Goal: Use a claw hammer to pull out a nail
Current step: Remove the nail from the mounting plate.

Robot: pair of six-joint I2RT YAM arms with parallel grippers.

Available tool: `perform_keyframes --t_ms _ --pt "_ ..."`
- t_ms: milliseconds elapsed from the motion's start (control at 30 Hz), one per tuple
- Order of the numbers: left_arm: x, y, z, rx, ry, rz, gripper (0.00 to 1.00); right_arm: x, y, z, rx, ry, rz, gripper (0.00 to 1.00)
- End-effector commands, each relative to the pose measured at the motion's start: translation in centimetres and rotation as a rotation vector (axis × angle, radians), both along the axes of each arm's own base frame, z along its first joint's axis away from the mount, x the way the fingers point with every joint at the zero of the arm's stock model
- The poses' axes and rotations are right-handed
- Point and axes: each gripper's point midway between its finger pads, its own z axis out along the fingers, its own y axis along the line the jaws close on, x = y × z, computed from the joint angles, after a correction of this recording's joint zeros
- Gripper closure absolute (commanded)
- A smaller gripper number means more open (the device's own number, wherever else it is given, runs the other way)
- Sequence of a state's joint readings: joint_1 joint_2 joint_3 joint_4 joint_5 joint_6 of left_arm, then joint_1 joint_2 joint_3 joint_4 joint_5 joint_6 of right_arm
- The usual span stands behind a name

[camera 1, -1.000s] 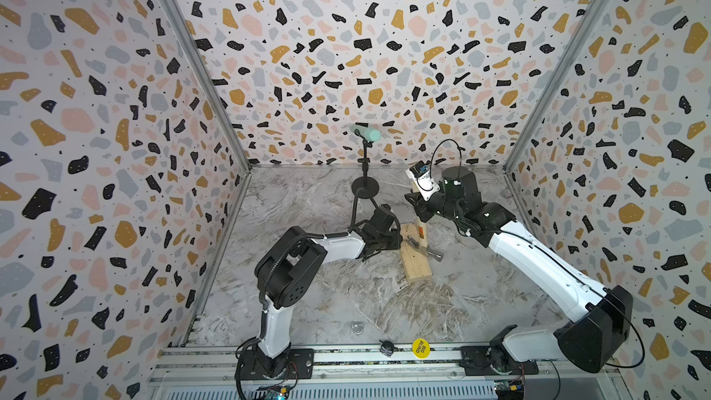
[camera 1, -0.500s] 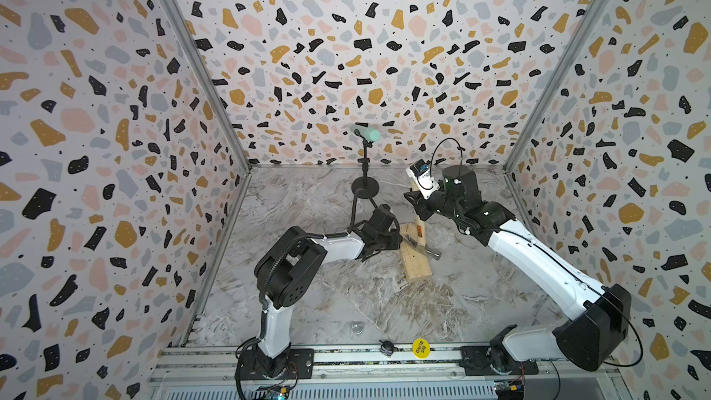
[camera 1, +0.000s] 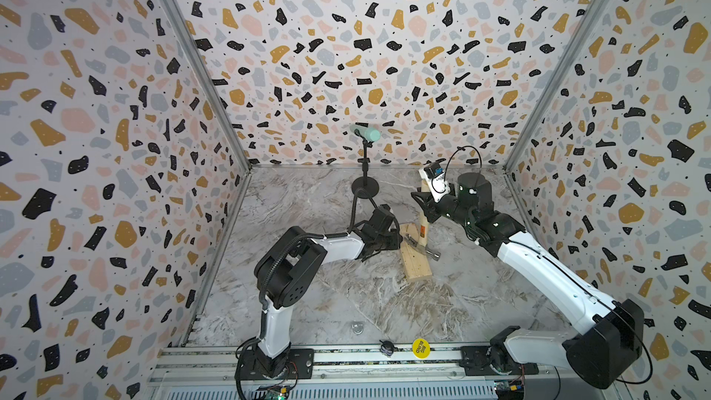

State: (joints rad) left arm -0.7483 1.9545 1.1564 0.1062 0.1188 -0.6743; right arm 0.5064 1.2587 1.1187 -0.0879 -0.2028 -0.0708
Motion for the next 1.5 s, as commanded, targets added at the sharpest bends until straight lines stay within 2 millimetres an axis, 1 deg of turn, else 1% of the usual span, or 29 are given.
perform_keyframes --t_ms 0,200,500,933,1133,1467 --pt "-1.4 1.4 -2.6 0.064 0.069 0.004 0.76 0.2 -1.1 4.3 0.058 -0.158 -0.036 1.0" --pt "-1.5 1.5 -2.7 0.064 0.072 0.005 0.76 -1.1 -2.0 3.9 0.095 -0.18 -0.048 1.0" --pt "-1.6 1.5 -2.9 0.056 0.08 0.006 0.76 -2.9 -3.0 2.1 0.148 -0.193 -0.058 1.0" --pt "-2.0 1.6 -3.4 0.059 0.093 0.004 0.76 -4.2 -3.5 0.3 0.179 -0.194 -0.055 1.0" --pt "-2.1 1.7 -3.6 0.061 0.098 0.004 0.76 -5.1 -3.5 0.2 0.203 -0.22 -0.033 1.0" --pt "-2.2 1.7 -4.0 0.06 0.108 0.004 0.77 -5.5 -3.4 -0.4 0.211 -0.2 -0.017 1.0"
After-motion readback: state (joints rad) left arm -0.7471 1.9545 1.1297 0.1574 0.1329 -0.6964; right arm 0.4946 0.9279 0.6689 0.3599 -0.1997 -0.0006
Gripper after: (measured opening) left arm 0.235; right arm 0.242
